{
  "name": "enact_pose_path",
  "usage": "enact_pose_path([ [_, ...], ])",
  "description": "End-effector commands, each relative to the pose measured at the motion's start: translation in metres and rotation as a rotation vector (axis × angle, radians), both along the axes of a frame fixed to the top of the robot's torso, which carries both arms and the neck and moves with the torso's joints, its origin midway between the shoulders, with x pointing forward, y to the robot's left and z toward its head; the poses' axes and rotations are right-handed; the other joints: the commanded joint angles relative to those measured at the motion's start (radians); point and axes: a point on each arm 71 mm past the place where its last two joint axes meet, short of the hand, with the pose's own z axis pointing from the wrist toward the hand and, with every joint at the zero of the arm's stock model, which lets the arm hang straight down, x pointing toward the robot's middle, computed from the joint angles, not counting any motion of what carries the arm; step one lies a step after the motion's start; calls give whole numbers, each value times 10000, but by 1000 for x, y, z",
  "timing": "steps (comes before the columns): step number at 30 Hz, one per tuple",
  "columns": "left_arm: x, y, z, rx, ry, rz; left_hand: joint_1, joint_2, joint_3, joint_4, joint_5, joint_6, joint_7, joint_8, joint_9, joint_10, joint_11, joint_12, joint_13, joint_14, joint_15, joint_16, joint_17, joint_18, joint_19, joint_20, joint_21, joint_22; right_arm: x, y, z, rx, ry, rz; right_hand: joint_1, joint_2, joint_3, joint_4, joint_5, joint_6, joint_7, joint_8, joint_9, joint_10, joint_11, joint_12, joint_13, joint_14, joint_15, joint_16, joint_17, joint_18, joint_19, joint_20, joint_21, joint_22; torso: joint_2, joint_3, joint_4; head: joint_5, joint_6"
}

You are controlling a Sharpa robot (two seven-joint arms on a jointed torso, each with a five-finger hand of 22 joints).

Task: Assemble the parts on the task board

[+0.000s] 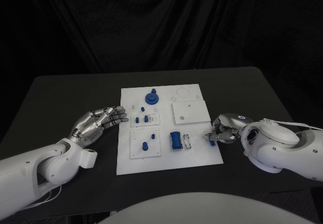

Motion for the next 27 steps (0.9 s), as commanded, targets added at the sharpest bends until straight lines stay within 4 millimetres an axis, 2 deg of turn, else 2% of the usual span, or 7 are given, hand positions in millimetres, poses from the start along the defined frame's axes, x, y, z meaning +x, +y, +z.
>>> enact_pose_path([
  [1,-1,-1,0,-98,19,-109,107,-4,80,-2,45,5,82,60,-14,6,73,42,5,23,5,11,8,-58,84,10,69,14,2,1,-3,-211,155,5,213,0,60,-14,312,79,-6,-107,-70,1026,26,27,2629,927,-1,-3,2046,138,517,-1,20,2241,0,3,-26,8,0],
  [6,-1,-1,0,-90,65,-150,112,-4,88,-4,50,8,86,62,-14,8,75,45,5,12,6,1,6,-59,84,10,68,14,4,3,-7,-260,260,69,357,-13,97,-9,639,67,16,-240,-207,1026,43,27,2629,945,12,34,2140,126,536,6,62,2257,-9,-2,-6,14,0],
  [13,-1,-1,-1,-61,117,-172,120,-4,102,-5,58,14,98,67,-14,18,87,52,6,-9,8,-14,2,-61,82,9,67,15,3,5,-13,-264,476,138,432,-12,128,-6,814,42,42,-354,-321,1026,64,27,2629,942,27,27,2122,130,528,17,44,2251,-11,-3,-7,26,0],
  [16,-1,-1,-1,-54,134,-183,123,-5,107,-5,59,16,103,69,-14,22,92,54,6,-14,8,-15,1,-62,82,9,67,15,3,7,-15,-223,599,184,701,-57,235,-100,1230,29,51,-465,-444,1026,71,27,2629,935,36,16,2093,133,522,26,34,2247,-10,-3,-6,22,0],
  [21,-1,-2,-2,-56,159,-212,127,-5,115,-5,62,19,110,71,-14,26,100,58,6,-29,10,-26,-2,-64,80,9,66,15,1,10,-18,-202,783,323,930,-109,320,-171,1357,64,55,-530,-540,1026,77,27,2629,931,44,9,2075,136,514,34,20,2242,-14,-4,2,27,0],
  [26,-2,-2,-2,-54,175,-225,127,-5,115,-5,62,19,110,71,-14,26,100,58,6,-29,10,-26,-2,-64,80,9,66,15,1,13,-20,-150,818,407,1350,-152,482,-382,1405,122,45,-588,-648,1026,73,27,2629,926,36,-1,2053,141,505,33,2,2236,-23,-3,-16,52,0],
  [27,-2,-2,-2,-53,178,-225,127,-5,115,-5,62,19,110,71,-14,26,100,58,6,-29,10,-26,-2,-64,80,9,66,15,1,13,-20,-117,788,408,1676,-117,646,-568,1604,169,10,-591,-681,1026,44,27,2629,926,12,-1,2055,140,507,21,8,2239,-24,-2,-18,57,0],
])
